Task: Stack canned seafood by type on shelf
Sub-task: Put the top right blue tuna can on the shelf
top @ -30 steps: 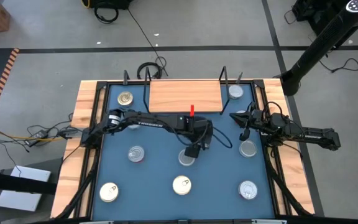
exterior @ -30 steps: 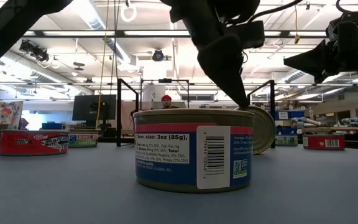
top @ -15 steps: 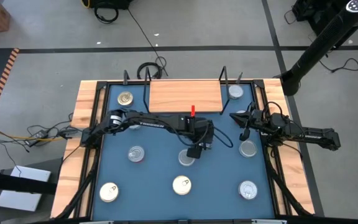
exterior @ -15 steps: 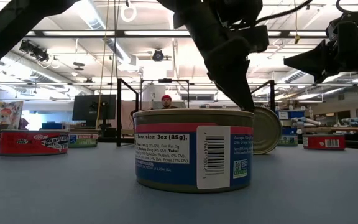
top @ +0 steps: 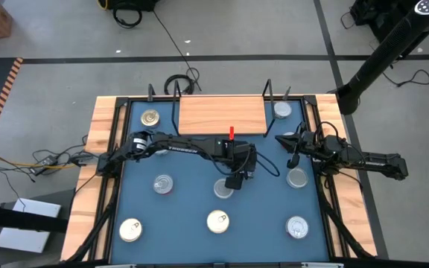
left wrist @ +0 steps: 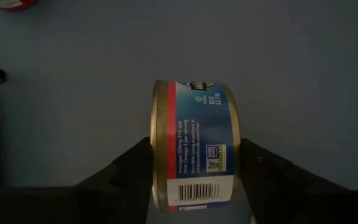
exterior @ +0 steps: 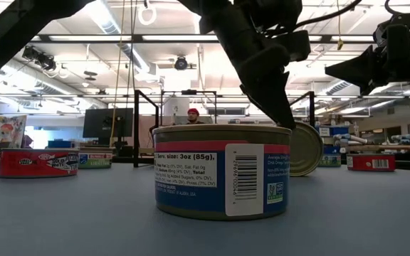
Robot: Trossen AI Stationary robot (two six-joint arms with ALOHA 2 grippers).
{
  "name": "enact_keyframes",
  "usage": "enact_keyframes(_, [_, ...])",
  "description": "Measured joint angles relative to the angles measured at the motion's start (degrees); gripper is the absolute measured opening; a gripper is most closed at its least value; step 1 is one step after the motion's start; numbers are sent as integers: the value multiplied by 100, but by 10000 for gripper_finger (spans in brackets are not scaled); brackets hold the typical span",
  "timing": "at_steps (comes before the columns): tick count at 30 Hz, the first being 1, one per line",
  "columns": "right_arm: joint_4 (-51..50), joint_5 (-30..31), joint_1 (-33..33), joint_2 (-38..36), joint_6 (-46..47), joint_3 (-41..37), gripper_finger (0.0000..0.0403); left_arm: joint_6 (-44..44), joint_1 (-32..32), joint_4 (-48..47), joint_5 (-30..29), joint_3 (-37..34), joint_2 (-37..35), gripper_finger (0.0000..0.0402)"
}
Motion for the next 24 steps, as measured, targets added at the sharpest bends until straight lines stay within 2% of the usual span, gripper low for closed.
enact_keyframes(5, [1,0,-1,-2,0,0,23,3,0,-5,-36,0,0,204])
enact_keyframes(10, [1,0,0,0,1,1,23,45,-4,-67,-422,0,-20,205])
enact_keyframes(20, [12,1,0,0,1,0,23,458,0,-489,-1608,283,-242,205])
enact_keyframes(24, [14,-7,-1,0,1,1,23,602,16,-558,-2251,368,-407,206])
